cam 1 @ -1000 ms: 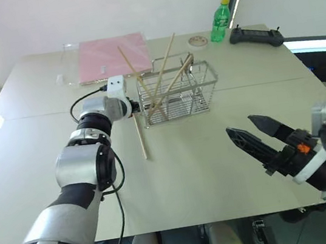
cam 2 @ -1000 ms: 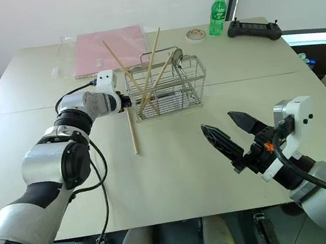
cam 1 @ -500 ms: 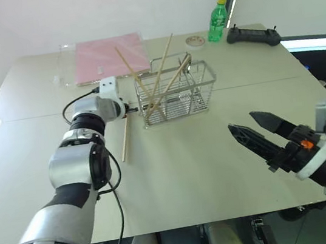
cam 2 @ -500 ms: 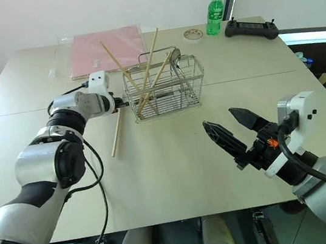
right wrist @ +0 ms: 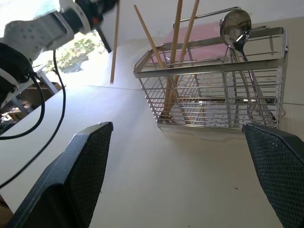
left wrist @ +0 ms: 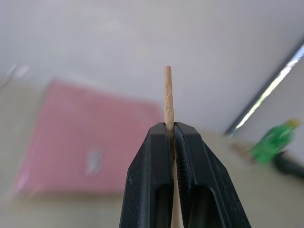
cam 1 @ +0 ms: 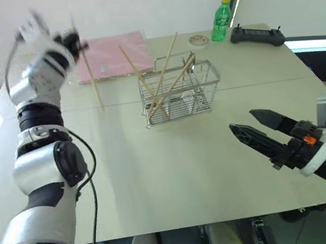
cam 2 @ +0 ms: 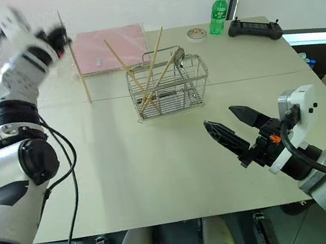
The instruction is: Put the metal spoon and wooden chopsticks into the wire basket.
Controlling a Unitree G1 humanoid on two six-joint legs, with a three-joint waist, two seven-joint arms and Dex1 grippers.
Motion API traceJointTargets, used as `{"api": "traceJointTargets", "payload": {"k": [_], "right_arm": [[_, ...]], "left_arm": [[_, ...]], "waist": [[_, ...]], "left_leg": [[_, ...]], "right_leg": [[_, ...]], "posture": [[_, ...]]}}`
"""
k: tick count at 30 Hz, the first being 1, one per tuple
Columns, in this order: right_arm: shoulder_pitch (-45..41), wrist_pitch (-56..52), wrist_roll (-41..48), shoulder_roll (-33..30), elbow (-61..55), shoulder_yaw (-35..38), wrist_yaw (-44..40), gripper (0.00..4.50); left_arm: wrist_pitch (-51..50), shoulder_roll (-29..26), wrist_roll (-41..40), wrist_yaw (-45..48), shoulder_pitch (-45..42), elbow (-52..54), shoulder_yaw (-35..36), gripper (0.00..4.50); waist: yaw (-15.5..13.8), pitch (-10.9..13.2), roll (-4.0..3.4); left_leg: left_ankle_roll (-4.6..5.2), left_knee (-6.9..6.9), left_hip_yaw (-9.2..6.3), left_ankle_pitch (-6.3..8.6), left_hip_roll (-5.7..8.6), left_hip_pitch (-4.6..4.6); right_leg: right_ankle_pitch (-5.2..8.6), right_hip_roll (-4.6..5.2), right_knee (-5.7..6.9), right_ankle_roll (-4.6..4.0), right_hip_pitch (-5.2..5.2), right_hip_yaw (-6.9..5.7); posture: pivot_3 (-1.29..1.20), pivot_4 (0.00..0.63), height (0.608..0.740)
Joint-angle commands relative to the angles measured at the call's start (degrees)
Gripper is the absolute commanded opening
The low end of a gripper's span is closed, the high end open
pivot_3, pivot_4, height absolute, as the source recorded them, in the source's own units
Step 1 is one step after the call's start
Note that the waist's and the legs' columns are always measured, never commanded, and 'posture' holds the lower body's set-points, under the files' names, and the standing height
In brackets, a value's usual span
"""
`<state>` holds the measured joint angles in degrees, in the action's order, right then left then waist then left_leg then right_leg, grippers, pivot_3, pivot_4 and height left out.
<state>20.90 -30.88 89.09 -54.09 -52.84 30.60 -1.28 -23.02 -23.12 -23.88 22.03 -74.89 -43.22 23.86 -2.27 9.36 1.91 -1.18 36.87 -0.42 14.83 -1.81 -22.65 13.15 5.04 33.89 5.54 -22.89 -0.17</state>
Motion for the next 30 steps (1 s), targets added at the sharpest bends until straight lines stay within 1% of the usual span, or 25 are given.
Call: {"api": "traceJointTargets", "payload": {"k": [1,3,5,7,11,15,18,22,28,30], "right_arm": [[-0.6,-0.7,1.0,-1.2,0.8,2.6,-2.1,4.50],[-0.6,-1.1,0.4,-1.1,1.5,2.7,-2.6,4.50],[-0.7,-1.1,0.3,-0.5,1.3,2.4,-2.4,4.50],[-0.2,-0.7,-0.1,0.4,0.2,2.0,-1.6,4.50],[1.2,-0.1,-0.7,1.9,-1.6,2.5,-0.3,4.50],[2.7,1.1,-0.6,3.5,-3.5,3.6,1.7,4.50],[3.3,1.4,-0.8,3.9,-4.3,3.5,2.7,4.50],[5.0,2.4,0.1,4.2,-5.9,4.6,4.1,4.50],[6.0,3.1,0.9,3.5,-5.8,5.7,4.4,4.50],[5.4,3.0,1.3,2.9,-5.2,5.8,4.4,4.50]], "left_arm": [[-0.9,2.8,-6.2,3.4,-2.4,15.3,-1.1,0.12],[-1.6,5.5,-7.0,4.8,-1.6,20.2,-4.0,0.12],[-2.1,7.7,-7.6,5.2,-1.5,22.4,-5.8,0.12],[-1.0,9.8,-7.2,7.0,-1.0,23.5,-8.2,0.12],[1.3,12.4,-6.1,9.2,1.1,23.4,-11.4,0.12],[14.8,15.6,1.4,8.4,6.8,20.1,-15.4,0.12],[20.5,17.1,4.1,8.5,9.8,19.7,-17.2,0.12],[21.7,19.2,4.1,6.9,11.5,19.4,-17.0,0.12],[23.9,20.0,5.1,6.0,12.0,18.1,-17.2,0.12],[22.4,20.3,4.1,6.1,12.4,19.2,-17.0,0.76]], "waist": [[0.0,0.0,-0.07],[0.0,-0.1,-0.20],[-0.2,-0.1,-0.20],[-0.1,-0.1,-0.19],[0.2,-0.1,-0.20],[0.0,-0.1,-0.25],[0.0,-0.1,-0.23],[-0.1,-0.1,-0.21],[-0.1,-0.1,-0.21],[-0.1,-0.1,-0.21]], "left_leg": [[0.00,0.00,0.03,0.00,0.02,0.00],[0.02,0.00,0.06,0.01,0.13,0.07],[0.05,0.01,0.06,0.03,0.17,0.19],[0.05,0.14,0.00,0.02,0.16,0.19],[0.05,0.19,0.00,0.02,0.13,0.20],[0.10,0.14,-0.01,0.05,0.07,0.21],[0.21,0.12,-0.03,0.11,0.04,0.21],[0.22,0.15,-0.03,0.11,0.04,0.04],[0.24,0.18,-0.03,0.12,0.06,0.12],[0.24,0.17,-0.03,0.12,0.05,0.14]], "right_leg": [[0.00,0.02,-0.04,0.00,0.02,0.02],[0.00,-0.01,-0.18,0.00,0.15,0.02],[0.01,-0.04,-0.20,0.01,0.29,0.01],[0.01,-0.13,-0.19,0.01,0.34,0.01],[0.00,-0.20,-0.19,0.01,0.33,0.03],[0.00,-0.32,-0.19,0.01,0.31,0.06],[0.00,-0.37,-0.19,0.01,0.30,0.06],[0.00,-0.36,-0.22,0.01,0.20,0.06],[0.00,-0.36,-0.32,0.01,0.33,0.06],[0.00,-0.36,-0.31,0.01,0.34,0.06]], "posture": [[0.00,0.150,0.721],[0.00,0.150,0.721],[0.00,0.150,0.721],[0.00,0.150,0.721],[0.00,0.150,0.721],[0.00,0.150,0.721],[0.00,0.150,0.721],[0.00,0.150,0.721],[0.00,0.150,0.721],[0.00,0.150,0.721]]}}
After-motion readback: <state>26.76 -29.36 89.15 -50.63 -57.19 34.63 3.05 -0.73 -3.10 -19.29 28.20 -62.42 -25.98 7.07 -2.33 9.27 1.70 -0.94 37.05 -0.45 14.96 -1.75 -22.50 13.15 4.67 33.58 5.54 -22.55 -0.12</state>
